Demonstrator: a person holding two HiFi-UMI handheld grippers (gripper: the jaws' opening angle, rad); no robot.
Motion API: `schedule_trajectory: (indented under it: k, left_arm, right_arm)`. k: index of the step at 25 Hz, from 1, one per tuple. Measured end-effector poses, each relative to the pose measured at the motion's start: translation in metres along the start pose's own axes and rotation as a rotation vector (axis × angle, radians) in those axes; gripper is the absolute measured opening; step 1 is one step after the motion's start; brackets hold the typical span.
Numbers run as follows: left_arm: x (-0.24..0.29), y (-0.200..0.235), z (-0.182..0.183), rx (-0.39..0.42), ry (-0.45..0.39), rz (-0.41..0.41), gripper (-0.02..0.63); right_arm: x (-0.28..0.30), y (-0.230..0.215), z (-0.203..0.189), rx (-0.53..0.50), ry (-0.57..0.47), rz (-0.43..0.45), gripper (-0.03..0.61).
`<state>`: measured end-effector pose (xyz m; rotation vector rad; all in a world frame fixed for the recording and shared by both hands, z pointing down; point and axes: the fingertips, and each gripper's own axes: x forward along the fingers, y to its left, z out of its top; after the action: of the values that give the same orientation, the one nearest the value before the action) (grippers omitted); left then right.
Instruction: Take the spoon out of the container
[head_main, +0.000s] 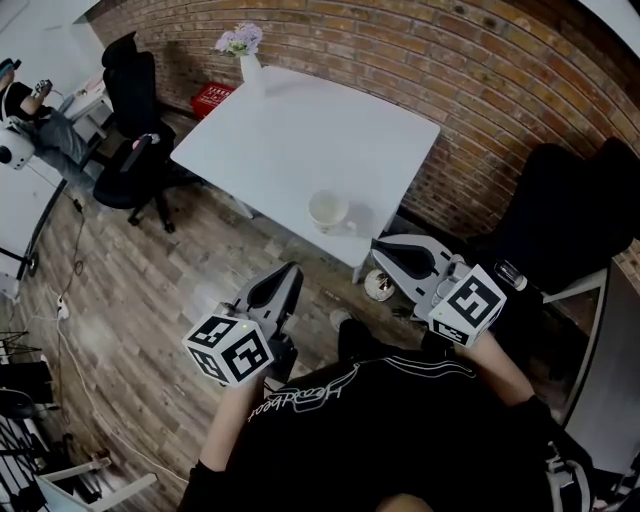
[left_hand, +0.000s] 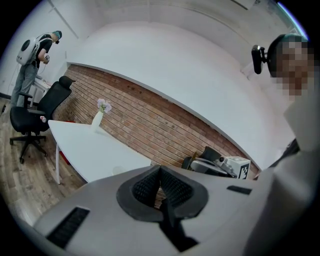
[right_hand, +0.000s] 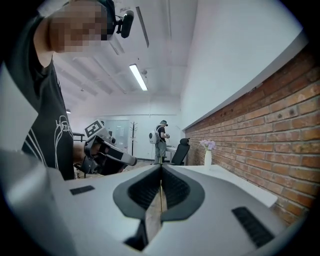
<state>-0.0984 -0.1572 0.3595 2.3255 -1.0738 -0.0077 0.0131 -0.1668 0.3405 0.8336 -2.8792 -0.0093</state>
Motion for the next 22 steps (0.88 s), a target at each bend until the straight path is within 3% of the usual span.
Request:
schedule_trajectory:
  k: [22]
  left_arm:
    - [0.0023, -0.0101, -0.0087, 0.003, 0.021, -0.012, 0.005]
  right_arm:
    - [-0.0028, 0.0104, -0.0088, 0.01, 0.016, 0.032, -0.002]
